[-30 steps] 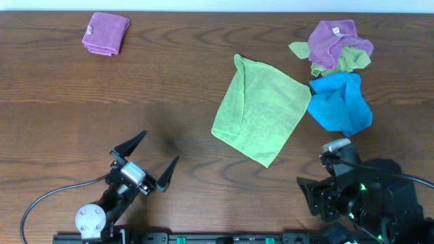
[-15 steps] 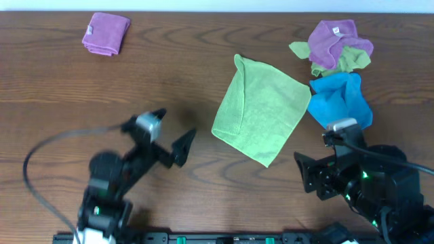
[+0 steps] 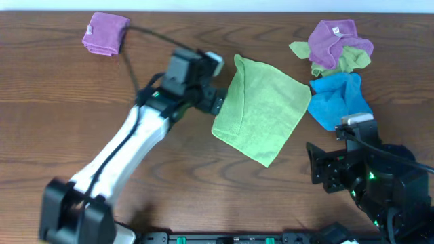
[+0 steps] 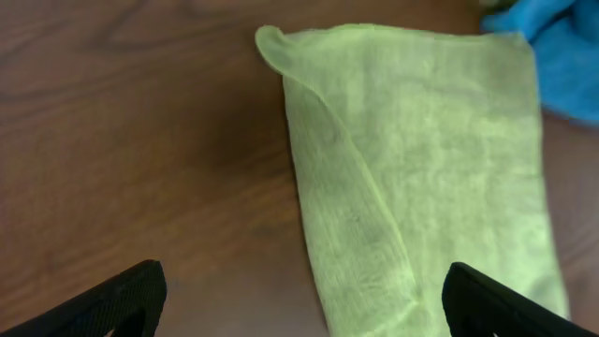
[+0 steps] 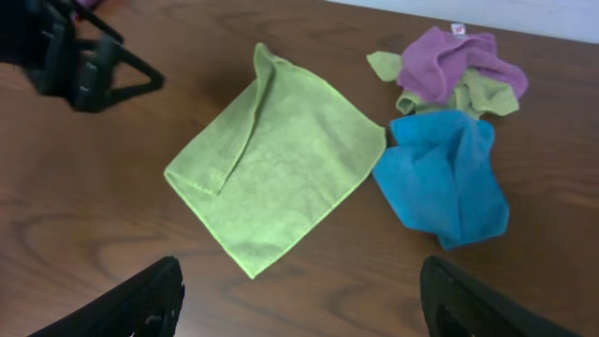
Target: Fold the cloth
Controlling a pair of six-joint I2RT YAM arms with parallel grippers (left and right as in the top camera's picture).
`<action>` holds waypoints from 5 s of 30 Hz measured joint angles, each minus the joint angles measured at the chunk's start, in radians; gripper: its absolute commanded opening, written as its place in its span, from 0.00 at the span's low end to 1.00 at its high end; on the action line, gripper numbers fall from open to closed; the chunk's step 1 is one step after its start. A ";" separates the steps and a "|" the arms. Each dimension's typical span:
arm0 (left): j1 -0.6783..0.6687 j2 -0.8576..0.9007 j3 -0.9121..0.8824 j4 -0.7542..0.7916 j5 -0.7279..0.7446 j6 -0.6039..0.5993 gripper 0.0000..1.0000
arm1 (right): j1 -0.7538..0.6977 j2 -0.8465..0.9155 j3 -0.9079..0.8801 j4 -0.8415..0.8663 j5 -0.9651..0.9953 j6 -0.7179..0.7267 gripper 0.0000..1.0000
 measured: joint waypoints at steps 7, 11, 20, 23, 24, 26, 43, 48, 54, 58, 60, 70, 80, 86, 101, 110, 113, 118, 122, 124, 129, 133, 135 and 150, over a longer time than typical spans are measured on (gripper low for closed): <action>-0.147 0.219 0.156 -0.092 -0.226 0.048 0.97 | -0.004 0.023 -0.080 0.042 0.023 0.032 0.01; -0.188 0.250 0.156 -0.116 -0.280 0.046 0.98 | -0.045 0.117 -0.207 0.182 0.019 0.056 0.01; -0.189 0.253 0.156 -0.207 -0.281 -0.036 0.99 | -0.332 0.417 -0.294 0.561 -0.193 -0.003 0.01; -0.188 0.253 0.156 -0.228 -0.229 -0.071 0.99 | -0.460 0.571 -0.294 0.640 -0.342 -0.040 0.01; -0.188 0.253 0.156 -0.227 -0.221 -0.087 0.99 | -0.486 0.630 -0.294 0.660 -0.395 -0.048 0.01; -0.188 0.254 0.156 -0.227 -0.211 -0.106 0.99 | -0.499 0.705 -0.294 0.676 -0.447 -0.058 0.01; -0.259 0.364 0.156 -0.197 -0.307 -0.170 0.96 | -0.492 0.943 -0.294 0.800 -0.563 -0.079 0.01; -0.274 0.364 0.156 -0.193 -0.388 -0.181 0.96 | -0.492 0.984 -0.294 0.813 -0.578 -0.079 0.01; -0.274 0.364 0.156 -0.174 -0.434 -0.187 0.98 | -0.489 0.996 -0.294 0.831 -0.585 -0.079 0.01; -0.280 0.374 0.156 -0.179 -0.441 -0.187 0.98 | -0.489 0.996 -0.294 0.835 -0.588 -0.079 0.01; -0.291 0.378 0.156 -0.192 -0.441 -0.187 0.98 | -0.489 0.996 -0.294 0.838 -0.587 -0.079 0.01; -0.353 0.381 0.156 -0.222 -0.440 -0.187 0.98 | -0.489 0.996 -0.294 0.846 -0.541 -0.079 0.01; -0.352 0.388 0.156 -0.221 -0.441 -0.187 0.98 | -0.489 1.054 -0.294 0.879 -0.524 -0.079 0.01; -0.352 0.438 0.160 -0.220 -0.446 -0.190 0.99 | -0.489 1.078 -0.294 0.883 -0.524 -0.079 0.01; -0.351 0.457 0.163 -0.221 -0.721 -0.190 0.96 | -0.489 1.078 -0.294 0.879 -0.524 -0.081 0.01; -0.331 0.460 0.163 -0.210 -0.785 -0.190 0.96 | -0.489 1.078 -0.294 0.875 -0.524 -0.086 0.01; -0.306 0.460 0.163 -0.204 -0.793 -0.190 0.97 | -0.489 1.078 -0.294 0.874 -0.524 -0.087 0.01; -0.256 0.460 0.163 -0.200 -0.803 -0.194 0.85 | -0.489 1.078 -0.294 0.873 -0.524 -0.087 0.01; -0.222 0.460 0.163 -0.195 -0.803 -0.200 0.86 | -0.489 1.078 -0.294 0.872 -0.524 -0.087 0.01; -0.203 0.460 0.163 -0.195 -0.803 -0.217 0.87 | -0.489 1.078 -0.294 0.871 -0.524 -0.087 0.01; -0.140 0.460 0.163 -0.195 -0.782 -0.246 0.87 | -0.489 1.078 -0.294 0.871 -0.524 -0.087 0.01; -0.096 0.460 0.163 -0.196 -0.758 -0.251 0.87 | -0.489 1.078 -0.294 0.870 -0.528 -0.087 0.01; -0.087 0.460 0.163 -0.202 -0.753 -0.255 0.83 | -0.489 1.078 -0.293 0.861 -0.544 -0.087 0.01; -0.063 0.460 0.163 -0.277 -0.684 -0.335 0.39 | -0.489 0.823 -0.113 0.656 -0.556 -0.156 0.01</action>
